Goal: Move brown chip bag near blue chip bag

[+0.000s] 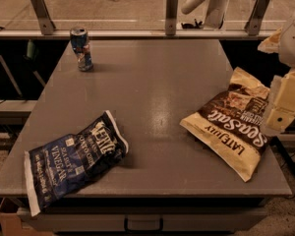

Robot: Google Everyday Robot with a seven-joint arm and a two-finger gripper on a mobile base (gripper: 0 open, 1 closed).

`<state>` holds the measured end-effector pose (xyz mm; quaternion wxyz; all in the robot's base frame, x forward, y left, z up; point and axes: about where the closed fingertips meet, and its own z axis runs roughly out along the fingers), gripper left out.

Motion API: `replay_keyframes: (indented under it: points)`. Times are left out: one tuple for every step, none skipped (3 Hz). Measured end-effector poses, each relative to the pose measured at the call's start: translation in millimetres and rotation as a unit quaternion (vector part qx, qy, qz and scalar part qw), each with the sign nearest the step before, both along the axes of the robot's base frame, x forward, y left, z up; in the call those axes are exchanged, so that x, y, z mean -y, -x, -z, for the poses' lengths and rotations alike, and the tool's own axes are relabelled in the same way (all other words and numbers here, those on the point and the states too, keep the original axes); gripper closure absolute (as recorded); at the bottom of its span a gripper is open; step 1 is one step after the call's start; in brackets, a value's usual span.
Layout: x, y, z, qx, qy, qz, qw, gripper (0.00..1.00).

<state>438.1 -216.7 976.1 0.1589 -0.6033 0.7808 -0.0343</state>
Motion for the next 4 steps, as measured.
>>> replay_keyframes:
  points:
    - [0.0,0.0,0.0,0.000,0.000,0.000,1.0000,0.00]
    - [7.8,-12.7,5.9,0.011,-0.015,-0.002,0.9998,0.00]
    - [35.9,-55.5,28.6,0.029,-0.050,0.022,0.9981,0.00]
    - [61.5,-101.5,67.6,0.024,-0.087,0.054,0.9945,0.00]
